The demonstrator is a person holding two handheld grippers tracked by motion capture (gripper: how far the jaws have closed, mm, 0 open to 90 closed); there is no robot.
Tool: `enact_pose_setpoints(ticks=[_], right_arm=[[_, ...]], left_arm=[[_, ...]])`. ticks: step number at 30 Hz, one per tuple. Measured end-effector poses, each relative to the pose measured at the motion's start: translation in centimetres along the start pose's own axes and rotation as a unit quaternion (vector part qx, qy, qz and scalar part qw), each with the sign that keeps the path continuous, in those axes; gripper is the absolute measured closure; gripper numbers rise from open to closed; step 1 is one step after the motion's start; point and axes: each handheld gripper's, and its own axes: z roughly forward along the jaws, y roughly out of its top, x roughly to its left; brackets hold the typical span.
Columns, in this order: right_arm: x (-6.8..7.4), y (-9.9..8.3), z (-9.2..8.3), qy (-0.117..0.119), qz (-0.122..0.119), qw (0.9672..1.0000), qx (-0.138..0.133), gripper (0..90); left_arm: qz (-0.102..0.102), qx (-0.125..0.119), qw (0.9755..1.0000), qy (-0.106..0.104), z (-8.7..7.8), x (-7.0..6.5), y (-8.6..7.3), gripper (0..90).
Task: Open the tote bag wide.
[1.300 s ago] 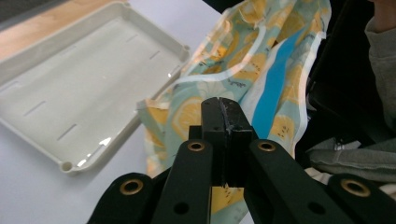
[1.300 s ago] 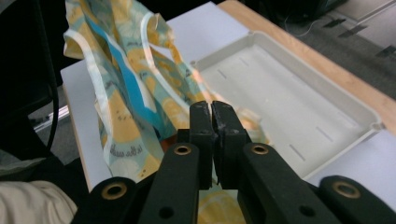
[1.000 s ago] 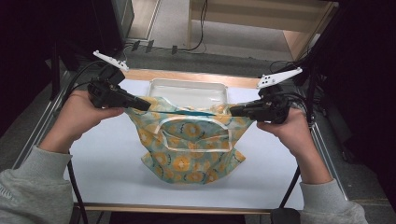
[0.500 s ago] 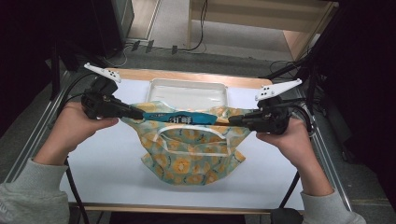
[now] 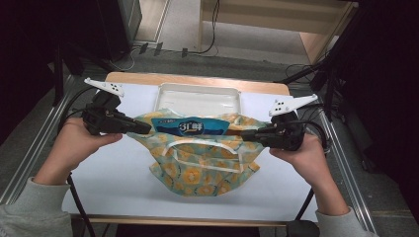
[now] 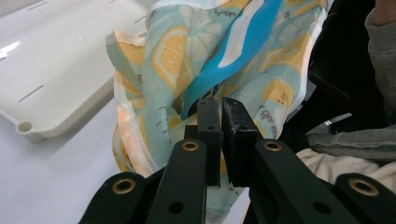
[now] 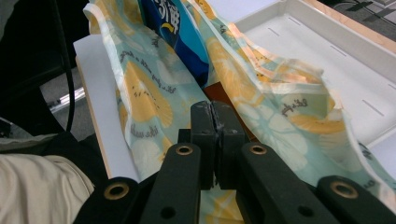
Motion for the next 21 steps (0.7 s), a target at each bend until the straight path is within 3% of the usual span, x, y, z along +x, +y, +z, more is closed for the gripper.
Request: enact_pose_setpoints(ticks=[13, 21], right_arm=[[0.3, -1.6, 0.2, -0.005, 0.006, 1.0000, 0.000, 89.5], [0.2, -2.5, -0.1, -0.016, 0.009, 0.9998, 0.001, 88.8]], left_arm=[[-0.021, -0.013, 0.9996, -0.012, 1.4, 0.9, -2.1, 87.1], [-0.021, -0.011, 0.9997, -0.012, 2.2, 1.2, -3.0, 85.7]])
